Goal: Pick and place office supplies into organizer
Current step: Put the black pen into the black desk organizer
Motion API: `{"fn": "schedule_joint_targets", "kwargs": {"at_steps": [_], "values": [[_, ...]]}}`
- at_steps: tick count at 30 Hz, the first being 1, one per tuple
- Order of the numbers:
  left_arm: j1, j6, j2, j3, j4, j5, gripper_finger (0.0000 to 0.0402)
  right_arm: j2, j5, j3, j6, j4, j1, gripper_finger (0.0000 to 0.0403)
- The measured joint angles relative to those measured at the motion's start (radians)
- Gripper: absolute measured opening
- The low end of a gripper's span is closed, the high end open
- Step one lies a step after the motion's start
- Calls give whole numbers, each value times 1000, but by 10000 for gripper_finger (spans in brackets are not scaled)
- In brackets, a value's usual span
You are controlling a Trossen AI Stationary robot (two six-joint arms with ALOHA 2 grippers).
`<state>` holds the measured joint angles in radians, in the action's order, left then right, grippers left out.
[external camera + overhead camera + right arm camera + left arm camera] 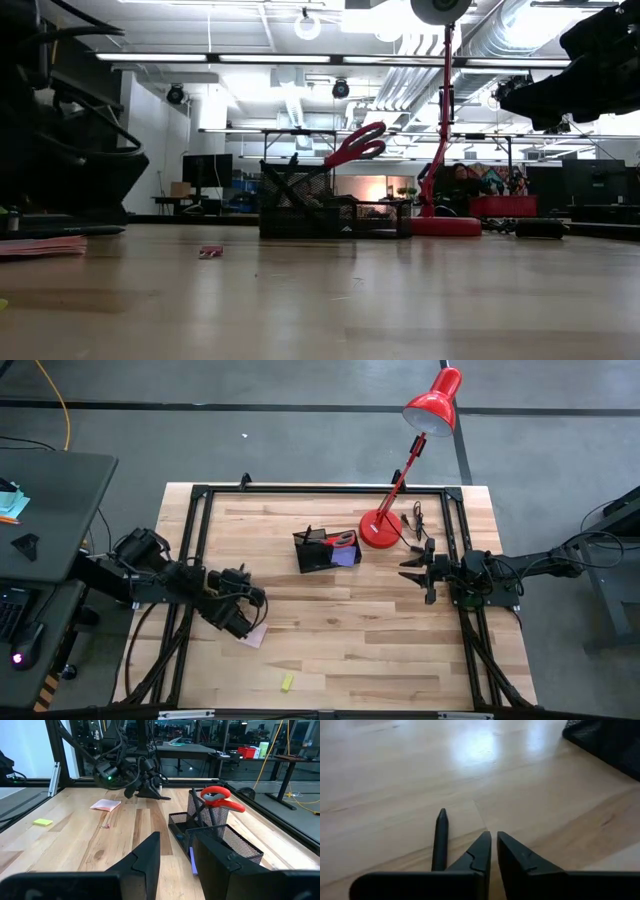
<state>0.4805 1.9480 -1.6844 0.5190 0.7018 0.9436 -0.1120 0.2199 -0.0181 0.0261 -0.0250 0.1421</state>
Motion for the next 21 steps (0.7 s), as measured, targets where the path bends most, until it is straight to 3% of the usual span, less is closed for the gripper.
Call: {"fn": "schedule_joint_targets", "kwargs": {"at_steps": [9,21], "values": [[23,259,0,-31,124,5,92,0,0,0,0,0,0,108],[187,386,-25,-68,111,-6,126,0,0,0,0,0,0,108]]}}
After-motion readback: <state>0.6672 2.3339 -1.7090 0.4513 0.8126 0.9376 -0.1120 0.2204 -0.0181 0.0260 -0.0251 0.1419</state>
